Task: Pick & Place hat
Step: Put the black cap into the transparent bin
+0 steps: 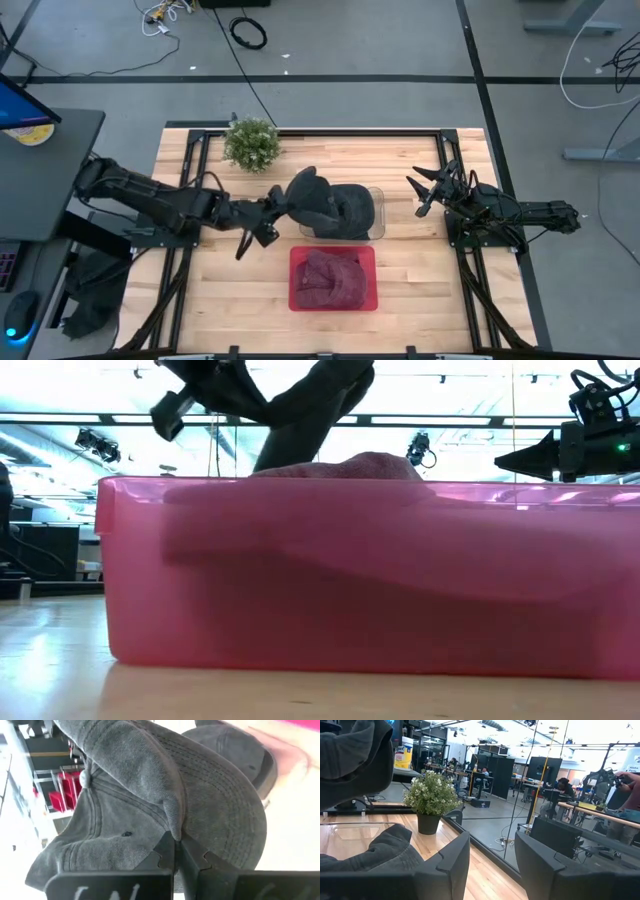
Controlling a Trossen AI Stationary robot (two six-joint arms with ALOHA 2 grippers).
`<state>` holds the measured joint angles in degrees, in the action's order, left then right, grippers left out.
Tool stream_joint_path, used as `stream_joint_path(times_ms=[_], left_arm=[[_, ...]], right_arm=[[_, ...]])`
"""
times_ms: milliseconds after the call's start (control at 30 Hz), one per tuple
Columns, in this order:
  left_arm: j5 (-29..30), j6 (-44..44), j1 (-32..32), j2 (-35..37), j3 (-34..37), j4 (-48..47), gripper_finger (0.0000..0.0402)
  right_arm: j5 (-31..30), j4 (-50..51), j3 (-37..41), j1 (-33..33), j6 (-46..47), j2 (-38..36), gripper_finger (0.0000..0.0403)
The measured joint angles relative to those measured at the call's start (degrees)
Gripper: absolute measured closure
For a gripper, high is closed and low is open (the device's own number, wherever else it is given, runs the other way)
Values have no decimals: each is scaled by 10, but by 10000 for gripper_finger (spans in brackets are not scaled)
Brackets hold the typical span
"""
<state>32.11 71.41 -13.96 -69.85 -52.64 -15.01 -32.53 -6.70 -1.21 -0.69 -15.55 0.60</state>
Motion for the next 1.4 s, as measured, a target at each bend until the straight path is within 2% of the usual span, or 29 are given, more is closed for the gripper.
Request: stream_joint_path(times_ms=[233,433,567,767,1100,1400], left_arm=[[-111,90,63,-49,0,56,396],[-135,137,96,-101,0,130,396],[-192,139,112,-117,0,127,396],[-183,137,126,-123,0,114,396],[-228,105,136,-123,0,88,396],[-240,86,141,-123,0,92,395]], right_arm=[[0,0,0,0,0,0,243],[0,0,0,0,0,0,243],[0,0,0,0,0,0,243],[0,0,0,0,0,0,243],[0,0,0,0,0,0,243],[0,0,0,0,0,0,243]])
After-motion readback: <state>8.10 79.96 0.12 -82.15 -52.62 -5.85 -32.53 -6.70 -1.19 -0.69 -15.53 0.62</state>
